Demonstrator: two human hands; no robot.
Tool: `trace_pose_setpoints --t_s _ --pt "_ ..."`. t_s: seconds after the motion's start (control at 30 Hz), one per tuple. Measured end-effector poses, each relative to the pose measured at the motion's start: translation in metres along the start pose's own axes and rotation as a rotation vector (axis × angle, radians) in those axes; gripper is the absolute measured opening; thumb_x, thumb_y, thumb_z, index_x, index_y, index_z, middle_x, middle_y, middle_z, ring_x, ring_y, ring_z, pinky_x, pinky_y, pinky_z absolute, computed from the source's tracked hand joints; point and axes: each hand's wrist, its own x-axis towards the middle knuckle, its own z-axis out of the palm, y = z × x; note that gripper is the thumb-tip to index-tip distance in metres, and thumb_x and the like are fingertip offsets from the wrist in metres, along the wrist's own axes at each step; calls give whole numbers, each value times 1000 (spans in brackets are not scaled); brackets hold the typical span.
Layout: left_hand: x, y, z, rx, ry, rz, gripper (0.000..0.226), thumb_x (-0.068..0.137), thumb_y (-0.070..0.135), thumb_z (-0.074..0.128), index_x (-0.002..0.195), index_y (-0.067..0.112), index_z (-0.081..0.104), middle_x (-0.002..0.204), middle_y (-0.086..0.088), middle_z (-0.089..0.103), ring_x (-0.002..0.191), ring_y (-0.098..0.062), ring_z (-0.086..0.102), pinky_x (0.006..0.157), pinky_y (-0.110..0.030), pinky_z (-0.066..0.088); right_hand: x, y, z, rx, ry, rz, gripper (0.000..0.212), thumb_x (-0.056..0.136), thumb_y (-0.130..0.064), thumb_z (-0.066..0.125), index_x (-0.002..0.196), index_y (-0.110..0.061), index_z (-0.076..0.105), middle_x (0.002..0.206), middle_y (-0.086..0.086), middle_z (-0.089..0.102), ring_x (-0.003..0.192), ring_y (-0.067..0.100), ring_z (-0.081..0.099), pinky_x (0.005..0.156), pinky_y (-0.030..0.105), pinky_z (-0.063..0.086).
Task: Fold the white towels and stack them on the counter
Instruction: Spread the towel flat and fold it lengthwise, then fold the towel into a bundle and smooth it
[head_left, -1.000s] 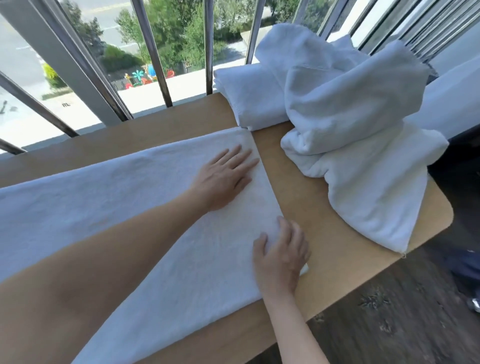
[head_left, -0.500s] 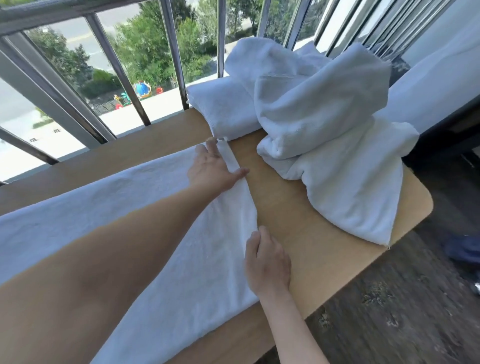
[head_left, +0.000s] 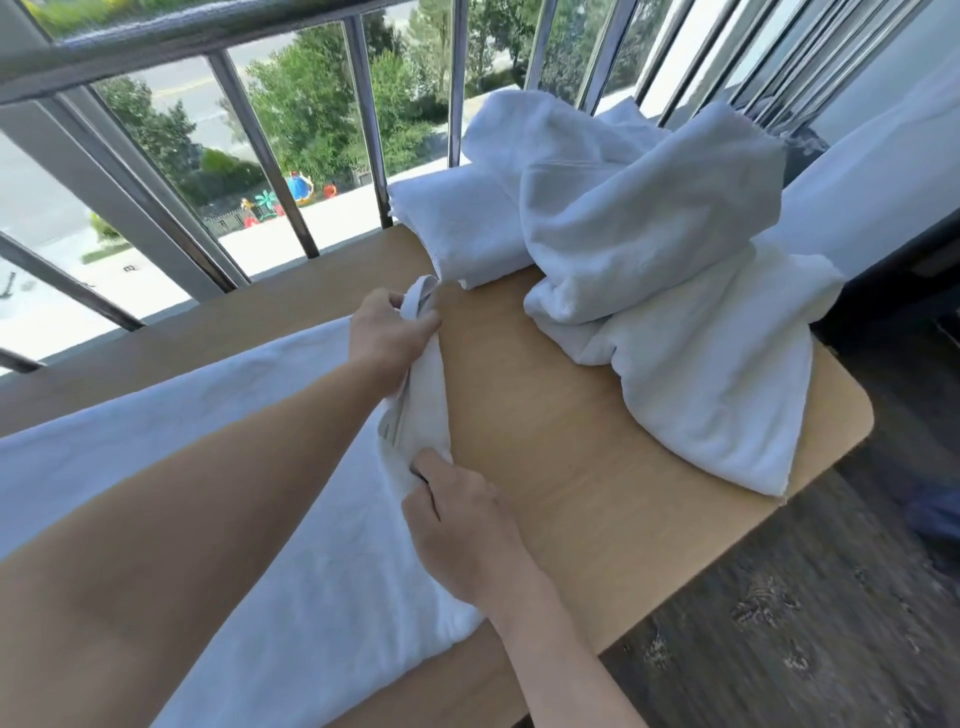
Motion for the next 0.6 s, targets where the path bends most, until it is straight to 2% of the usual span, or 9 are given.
trace_pose_setpoints --t_s 0.1,0.2,0.37,0.47,0.53,0.6 --pt "-6 -10 -27 -94 84 29 33 77 58 72 80 26 65 75 13 62 67 0 55 52 -20 36 -1 -23 9 70 -70 -2 11 88 -21 36 77 -23 38 61 -8 37 54 12 34 53 27 27" --pt "-11 -26 -64 -99 153 92 32 79 54 73 68 25 66 61 13 58 58 -3 52 51 -22 37 -1 -43 27 86 -154 -2 7 87 -19 35 82 -19 40 64 -9 40 56 11 35 54 26 28" --pt "-25 -68 -134 -196 192 84 33 83 55 72 66 26 73 59 15 63 54 0 52 49 -16 39 -2 -69 62 49 -293 22 6 85 -16 34 83 -19 39 71 -5 42 64 15 37 56 33 33" --pt "-41 -94 -177 -238 239 78 32 84 50 73 58 33 68 51 23 57 47 6 50 44 -8 34 -5 -90 86 42 -382 24 11 83 -13 34 79 -24 36 69 -8 39 61 15 35 53 32 34" --pt "-53 -110 -206 -228 251 64 33 84 50 72 57 31 67 49 21 55 47 3 48 47 -15 37 -10 -108 105 59 -433 7 14 88 -15 40 80 -25 42 69 -9 43 59 13 39 51 25 36" --pt "-68 -126 -238 -257 255 43 32 83 49 74 60 28 68 52 18 56 49 0 49 53 -24 40 -16 -126 126 54 -449 -27 8 93 -22 49 87 -25 53 75 -11 53 63 9 47 56 21 40"
